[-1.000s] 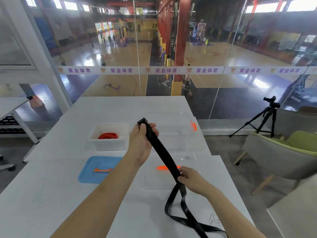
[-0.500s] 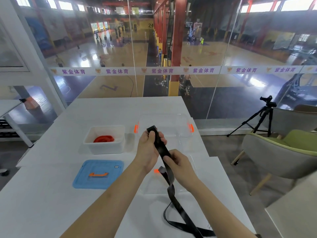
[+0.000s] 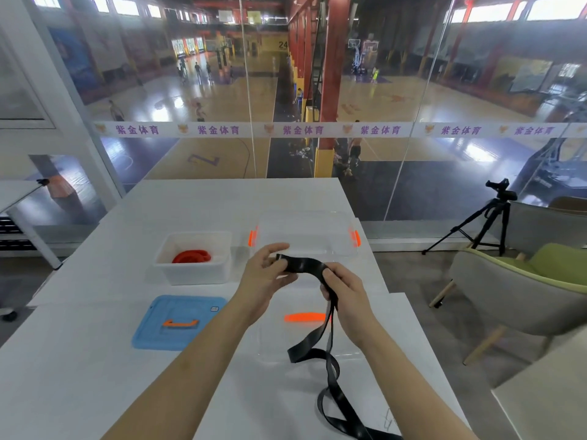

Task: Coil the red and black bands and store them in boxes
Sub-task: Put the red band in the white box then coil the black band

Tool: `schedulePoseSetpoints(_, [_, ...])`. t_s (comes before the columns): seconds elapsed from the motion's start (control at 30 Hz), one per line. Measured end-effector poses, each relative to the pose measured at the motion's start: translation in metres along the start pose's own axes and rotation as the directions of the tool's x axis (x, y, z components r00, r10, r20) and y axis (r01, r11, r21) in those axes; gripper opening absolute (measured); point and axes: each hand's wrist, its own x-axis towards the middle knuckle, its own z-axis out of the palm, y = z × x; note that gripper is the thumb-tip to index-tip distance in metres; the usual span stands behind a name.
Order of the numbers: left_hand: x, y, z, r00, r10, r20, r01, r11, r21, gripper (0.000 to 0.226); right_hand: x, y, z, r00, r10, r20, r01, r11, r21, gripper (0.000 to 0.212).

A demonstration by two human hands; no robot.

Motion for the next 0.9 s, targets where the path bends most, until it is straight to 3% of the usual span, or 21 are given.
schedulePoseSetpoints(0.13, [-0.002,-0.006,-0.003,0.995,0.08,0.062,-0.096,0.934,0.343,0.026,0.007,-0.007,-0.004,1.0,0.011,0.007,-0.012,0.997,0.079,0.029])
schedulePoseSetpoints(0.23, [-0.007,-0.011,-0.003,0.968,0.219,0.12,-0.248,0.782,0.572,0.029,0.009,-0.011,-0.006,1.0,0.029,0.013,-0.03,0.994,0.105,0.024])
schedulePoseSetpoints(0.4, [-0.025,-0.015,0.002,0.941,0.306,0.147,-0.331,0.729,0.599,0.034,0.008,-0.012,-0.007,0.998,0.056,0.021,-0.058,0.991,0.12,0.03])
schedulePoseSetpoints(0.5, [-0.026,-0.022,0.001,0.918,0.337,0.211,-0.385,0.621,0.683,0.038,0.005,-0.015,-0.004,0.998,0.046,0.039,-0.05,0.994,0.095,0.028])
schedulePoseSetpoints(0.57, [-0.023,-0.027,-0.001,0.907,0.39,0.161,-0.375,0.569,0.732,0.041,0.001,-0.017,-0.001,0.999,0.027,0.039,-0.029,0.998,0.048,0.027])
schedulePoseSetpoints(0.63, [-0.021,-0.025,0.002,0.919,0.393,0.028,-0.3,0.651,0.697,0.04,-0.002,-0.017,0.002,1.0,0.018,0.023,-0.018,1.0,-0.011,0.026])
schedulePoseSetpoints(0.73, [-0.021,-0.013,0.011,0.963,0.2,-0.181,-0.092,0.874,0.478,0.054,-0.008,-0.015,0.008,0.999,0.046,0.006,-0.045,0.996,-0.076,0.024])
schedulePoseSetpoints(0.83, [-0.015,-0.006,0.013,0.984,-0.058,-0.169,0.073,0.994,0.086,0.061,-0.011,-0.011,0.013,0.997,0.08,0.019,-0.079,0.994,-0.072,0.024])
schedulePoseSetpoints(0.9, [-0.016,-0.001,0.011,0.993,-0.053,-0.107,0.056,0.998,0.032,0.046,-0.012,-0.009,0.015,0.996,0.092,0.02,-0.09,0.993,-0.074,0.024])
